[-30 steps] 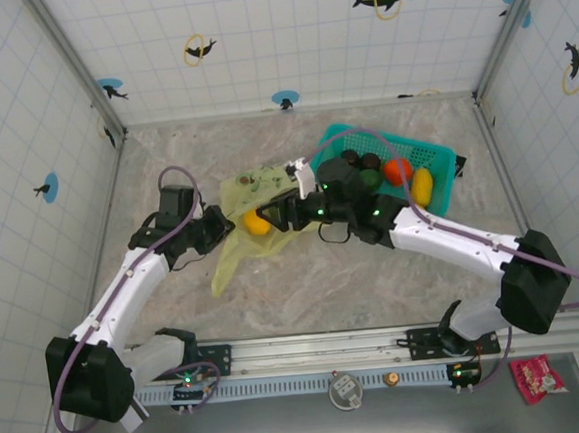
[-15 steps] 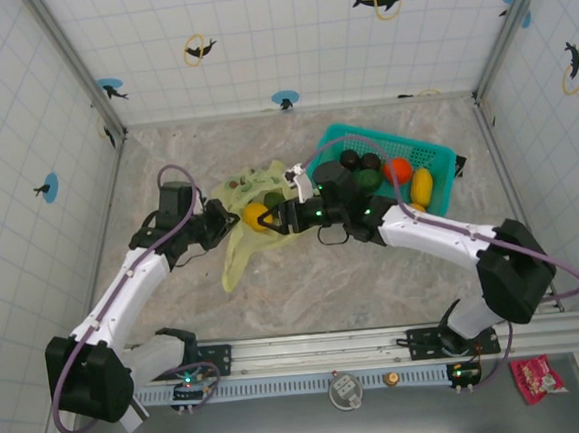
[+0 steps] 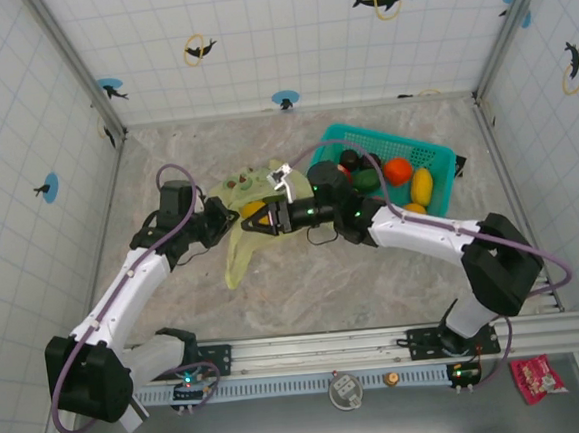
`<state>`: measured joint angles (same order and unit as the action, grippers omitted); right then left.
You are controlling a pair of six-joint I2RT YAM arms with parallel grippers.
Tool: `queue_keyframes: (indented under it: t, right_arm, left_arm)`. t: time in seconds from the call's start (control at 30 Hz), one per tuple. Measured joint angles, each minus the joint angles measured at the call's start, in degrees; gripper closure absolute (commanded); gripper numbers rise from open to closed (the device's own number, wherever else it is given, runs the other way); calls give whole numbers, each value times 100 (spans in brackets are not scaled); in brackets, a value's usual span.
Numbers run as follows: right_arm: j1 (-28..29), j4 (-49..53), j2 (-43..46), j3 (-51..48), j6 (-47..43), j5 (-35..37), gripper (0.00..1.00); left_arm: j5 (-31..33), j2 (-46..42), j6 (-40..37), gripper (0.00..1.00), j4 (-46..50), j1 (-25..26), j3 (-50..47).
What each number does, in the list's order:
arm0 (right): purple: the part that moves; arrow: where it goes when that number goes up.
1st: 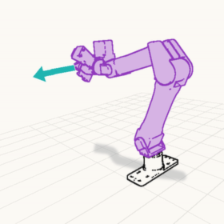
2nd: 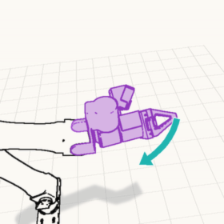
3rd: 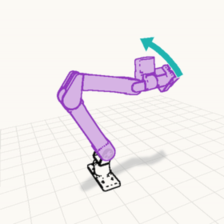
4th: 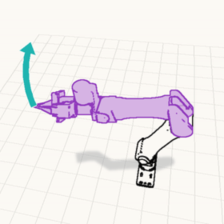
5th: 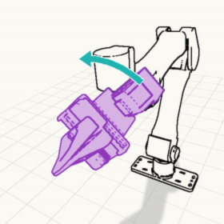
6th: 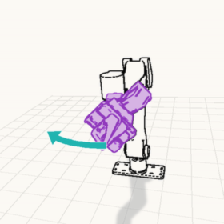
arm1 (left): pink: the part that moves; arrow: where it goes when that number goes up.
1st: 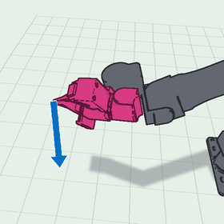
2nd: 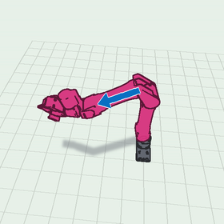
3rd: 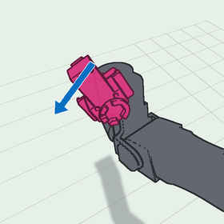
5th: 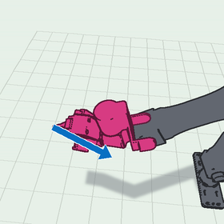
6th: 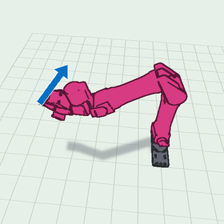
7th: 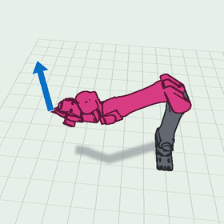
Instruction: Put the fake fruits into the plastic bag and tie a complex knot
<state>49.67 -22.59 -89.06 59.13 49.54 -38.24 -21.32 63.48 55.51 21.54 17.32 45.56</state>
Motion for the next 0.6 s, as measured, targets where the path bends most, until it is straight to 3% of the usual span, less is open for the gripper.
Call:
queue_keyframes:
  t: [0.27, 0.4, 0.6]
  right_arm:
    - [-1574, -348, 1060, -33, 710, 396, 38]
    - [-2396, 1143, 1333, 181, 221, 1346, 38]
    - [-3128, 3342, 634, 472, -422, 3110, 33]
  left_arm:
    - [83, -7, 0, 100, 61, 0, 2]
    - [101, -11, 0, 100, 111, 0, 13]
    - [101, -11, 0, 100, 114, 0, 107]
